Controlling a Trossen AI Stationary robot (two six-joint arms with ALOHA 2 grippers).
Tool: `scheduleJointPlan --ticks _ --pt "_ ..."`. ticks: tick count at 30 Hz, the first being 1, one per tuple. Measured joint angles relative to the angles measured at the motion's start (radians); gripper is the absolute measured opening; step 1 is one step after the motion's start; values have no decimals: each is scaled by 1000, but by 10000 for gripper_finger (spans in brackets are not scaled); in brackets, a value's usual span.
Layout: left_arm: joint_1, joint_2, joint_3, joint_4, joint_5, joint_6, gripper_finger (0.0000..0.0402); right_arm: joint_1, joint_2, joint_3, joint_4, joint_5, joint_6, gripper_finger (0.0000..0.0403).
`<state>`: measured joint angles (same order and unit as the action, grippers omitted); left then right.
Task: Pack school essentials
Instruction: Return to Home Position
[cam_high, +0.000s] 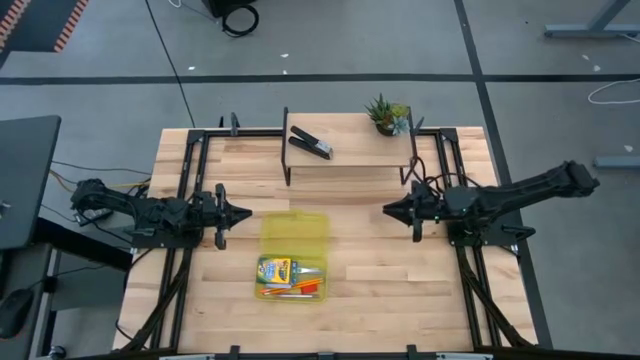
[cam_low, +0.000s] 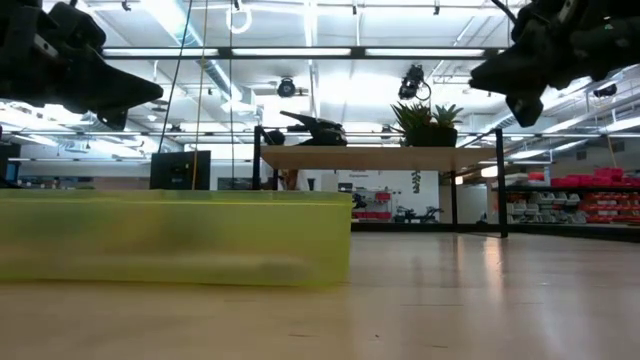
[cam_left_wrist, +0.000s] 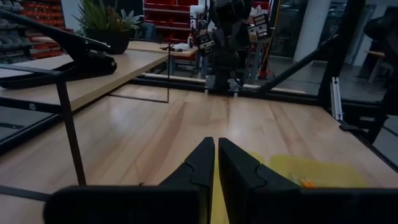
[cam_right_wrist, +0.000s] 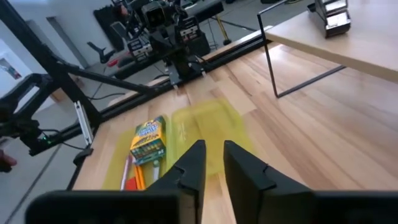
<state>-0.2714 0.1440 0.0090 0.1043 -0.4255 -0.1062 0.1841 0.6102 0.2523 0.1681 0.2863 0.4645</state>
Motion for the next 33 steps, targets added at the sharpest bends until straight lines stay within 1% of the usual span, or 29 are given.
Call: scheduleJointPlan --ticks 5,10,19,25,33 --pt "0 0 0 -4 0 -20 33 0 -91 0 -107 0 -11 40" --pt "0 0 0 -4 0 -21 39 -1 -176 0 -205 28 -13 25" --pt "0 0 1 -4 0 -25 28 -1 -321 0 -347 105 -10 23" --pt "0 0 1 -5 0 -48 35 -1 -421 0 -415 136 -10 23" --pt "0 0 1 -5 0 -68 40 -1 -583 0 -435 189 -56 23"
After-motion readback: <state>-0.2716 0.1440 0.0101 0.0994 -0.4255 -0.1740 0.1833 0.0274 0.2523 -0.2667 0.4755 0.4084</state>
